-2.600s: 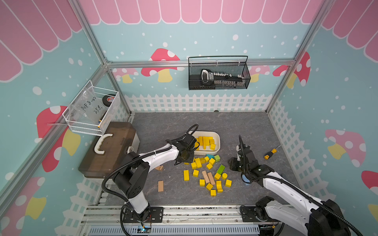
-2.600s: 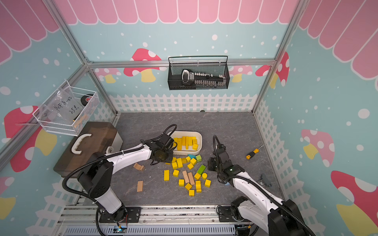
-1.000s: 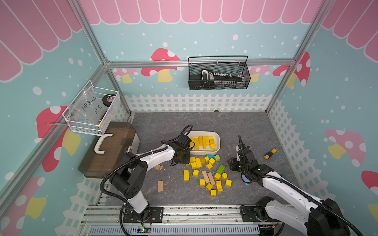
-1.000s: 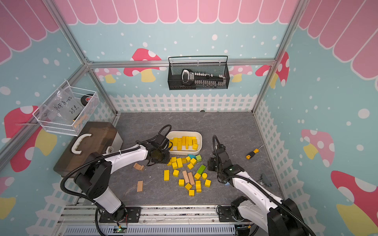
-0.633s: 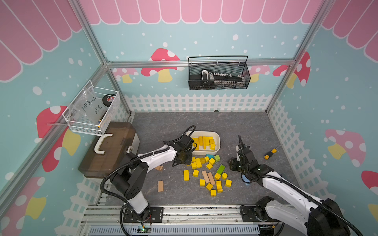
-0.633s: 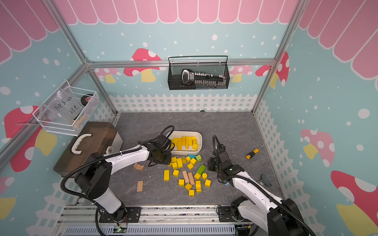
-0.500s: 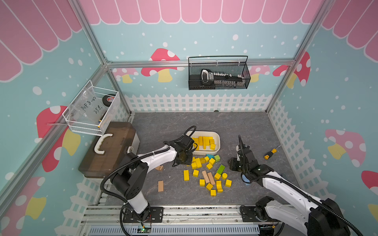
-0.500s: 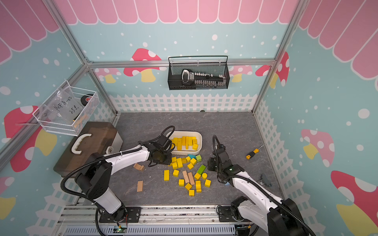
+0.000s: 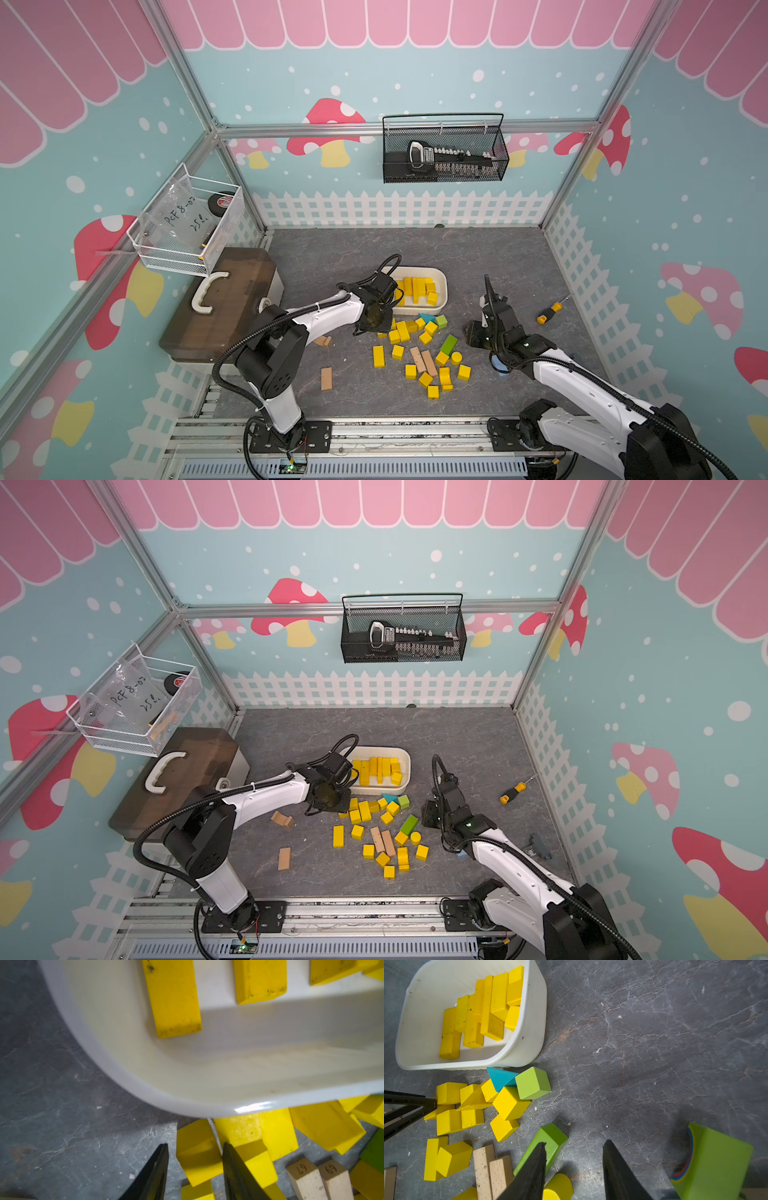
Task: Pick out the yellow building blocks
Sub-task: Pick up the building block from the center of the board.
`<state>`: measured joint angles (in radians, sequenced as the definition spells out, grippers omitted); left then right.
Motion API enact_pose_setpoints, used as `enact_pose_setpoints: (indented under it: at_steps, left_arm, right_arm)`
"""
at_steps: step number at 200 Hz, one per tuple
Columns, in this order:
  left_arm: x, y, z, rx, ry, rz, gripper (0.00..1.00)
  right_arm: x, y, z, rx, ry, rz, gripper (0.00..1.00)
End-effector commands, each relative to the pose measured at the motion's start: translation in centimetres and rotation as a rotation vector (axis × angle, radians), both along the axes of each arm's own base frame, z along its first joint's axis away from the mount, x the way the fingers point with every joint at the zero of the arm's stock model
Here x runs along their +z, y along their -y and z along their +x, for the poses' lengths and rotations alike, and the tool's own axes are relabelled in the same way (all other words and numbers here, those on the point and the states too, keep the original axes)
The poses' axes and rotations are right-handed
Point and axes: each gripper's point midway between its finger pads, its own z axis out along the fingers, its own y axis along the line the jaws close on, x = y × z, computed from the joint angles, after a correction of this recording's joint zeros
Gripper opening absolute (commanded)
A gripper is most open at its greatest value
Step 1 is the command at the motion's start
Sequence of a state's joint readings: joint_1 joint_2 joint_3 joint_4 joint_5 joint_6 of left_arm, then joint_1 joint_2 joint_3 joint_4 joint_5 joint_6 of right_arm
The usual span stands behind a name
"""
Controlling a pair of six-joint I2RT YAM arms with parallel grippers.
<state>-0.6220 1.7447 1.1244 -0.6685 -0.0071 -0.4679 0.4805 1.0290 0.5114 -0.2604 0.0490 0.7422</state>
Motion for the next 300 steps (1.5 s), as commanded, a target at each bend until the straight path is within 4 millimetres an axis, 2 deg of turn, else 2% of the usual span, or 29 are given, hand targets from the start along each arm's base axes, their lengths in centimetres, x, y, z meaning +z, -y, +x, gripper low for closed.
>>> enact_pose_setpoints:
  at_steps: [1, 127, 206, 300]
  left_arm:
    - [-0.8, -1.9, -0.6, 0.044, -0.034, 0.038, 0.46]
    - [-0.5, -1.9, -1.2, 0.039, -0.029, 0.008, 0.45]
    - [-0.2, -3.3, -2.7, 0.053, -0.028, 0.030, 0.43]
    - [-0.4, -2.9, -2.5, 0.043, -0.038, 0.026, 0.42]
  right_arm:
    - [-0.1, 0.1, 0.0, -0.015, 0.007, 0.007, 0.45]
    - [-0.1, 0.2, -0.1, -0.017, 0.006, 0.006, 0.45]
    - [-0.2, 0.1, 0.1, -0.013, 0.000, 0.005, 0.45]
    - [-0.1, 0.1, 0.0, -0.015, 0.004, 0.007, 0.45]
